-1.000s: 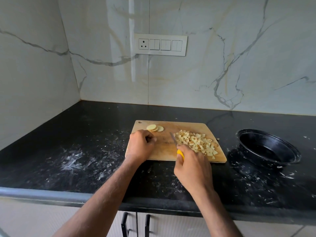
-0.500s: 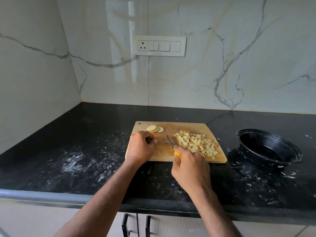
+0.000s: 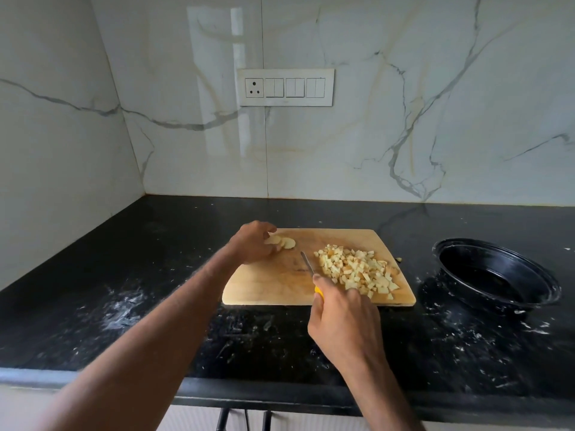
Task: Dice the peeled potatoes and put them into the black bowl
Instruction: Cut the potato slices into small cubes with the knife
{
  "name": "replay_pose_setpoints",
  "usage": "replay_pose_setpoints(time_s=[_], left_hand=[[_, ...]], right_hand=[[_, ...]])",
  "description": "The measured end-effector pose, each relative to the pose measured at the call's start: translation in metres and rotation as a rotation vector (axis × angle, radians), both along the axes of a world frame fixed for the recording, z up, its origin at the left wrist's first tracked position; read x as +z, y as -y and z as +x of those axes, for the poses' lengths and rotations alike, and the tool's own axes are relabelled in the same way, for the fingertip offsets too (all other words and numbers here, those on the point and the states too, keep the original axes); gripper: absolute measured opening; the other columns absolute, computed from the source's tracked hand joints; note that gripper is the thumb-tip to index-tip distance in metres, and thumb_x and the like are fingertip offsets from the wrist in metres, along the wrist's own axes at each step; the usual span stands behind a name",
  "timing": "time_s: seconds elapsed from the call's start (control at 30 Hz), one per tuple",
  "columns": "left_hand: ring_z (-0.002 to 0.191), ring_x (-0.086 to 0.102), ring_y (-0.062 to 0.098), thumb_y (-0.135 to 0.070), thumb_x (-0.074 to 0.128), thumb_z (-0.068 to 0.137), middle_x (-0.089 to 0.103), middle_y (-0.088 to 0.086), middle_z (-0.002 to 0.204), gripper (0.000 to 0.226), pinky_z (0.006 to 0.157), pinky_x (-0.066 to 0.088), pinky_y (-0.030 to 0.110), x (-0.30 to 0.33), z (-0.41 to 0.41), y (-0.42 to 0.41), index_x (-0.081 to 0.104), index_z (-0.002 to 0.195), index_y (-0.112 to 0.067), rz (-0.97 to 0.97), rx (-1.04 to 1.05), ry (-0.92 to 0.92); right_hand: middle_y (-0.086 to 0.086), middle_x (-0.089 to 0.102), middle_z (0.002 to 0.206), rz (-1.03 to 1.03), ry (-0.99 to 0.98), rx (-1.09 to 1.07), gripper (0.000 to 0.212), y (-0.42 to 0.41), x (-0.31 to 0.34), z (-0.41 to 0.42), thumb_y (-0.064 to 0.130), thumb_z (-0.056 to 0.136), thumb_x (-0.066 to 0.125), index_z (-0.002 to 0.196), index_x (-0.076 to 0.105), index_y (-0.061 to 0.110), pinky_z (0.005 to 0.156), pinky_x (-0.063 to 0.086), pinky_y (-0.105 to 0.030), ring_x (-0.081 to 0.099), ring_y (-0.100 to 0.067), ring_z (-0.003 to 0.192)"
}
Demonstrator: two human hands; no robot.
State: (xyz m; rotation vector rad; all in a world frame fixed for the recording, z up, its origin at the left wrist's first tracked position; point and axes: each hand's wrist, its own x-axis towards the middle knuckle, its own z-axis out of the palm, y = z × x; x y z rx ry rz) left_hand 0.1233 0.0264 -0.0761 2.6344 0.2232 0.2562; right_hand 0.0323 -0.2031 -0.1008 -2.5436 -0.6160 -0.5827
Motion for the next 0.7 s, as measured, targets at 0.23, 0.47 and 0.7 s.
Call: replay_pose_setpoints(time_s=[0.23, 0.47, 0.7], left_hand=[[0.094, 0.061, 0.015, -0.020, 0.085, 0.079, 0.067, 0.000, 0.106, 0.039, 0.067, 0.043, 0.015, 0.000, 0.006, -0.008, 0.071, 0.115, -0.013, -0.022, 0.007, 0.049], [0.099, 0.064, 0.016, -0.022, 0.080, 0.084, 0.069, -0.005, 0.112, 0.036, 0.093, 0.056, 0.045, 0.002, -0.010, -0.003, 0.068, 0.118, -0.022, -0.020, 0.040, 0.066], [0.104, 0.053, 0.009, 0.008, 0.064, 0.079, 0.064, -0.016, 0.105, 0.047, 0.100, 0.039, 0.035, -0.001, -0.059, 0.038, 0.076, 0.114, -0.021, 0.041, -0.399, 0.157]], right_hand=[[0.010, 0.064, 0.080, 0.024, -0.028, 0.024, 0.041, 0.001, 0.001, 0.002, 0.037, 0.100, 0.051, 0.141, 0.051, 0.033, 0.052, 0.027, -0.010, 0.047, -0.006, 0.060], [0.008, 0.071, 0.088, 0.023, -0.059, 0.044, 0.041, 0.002, 0.000, 0.003, 0.035, 0.099, 0.055, 0.140, 0.054, 0.032, 0.056, 0.033, -0.009, 0.051, -0.006, 0.064], [0.004, 0.069, 0.091, 0.034, -0.066, -0.010, 0.039, 0.003, 0.000, 0.003, 0.034, 0.099, 0.053, 0.138, 0.054, 0.033, 0.064, 0.044, -0.021, 0.063, -0.012, 0.078]])
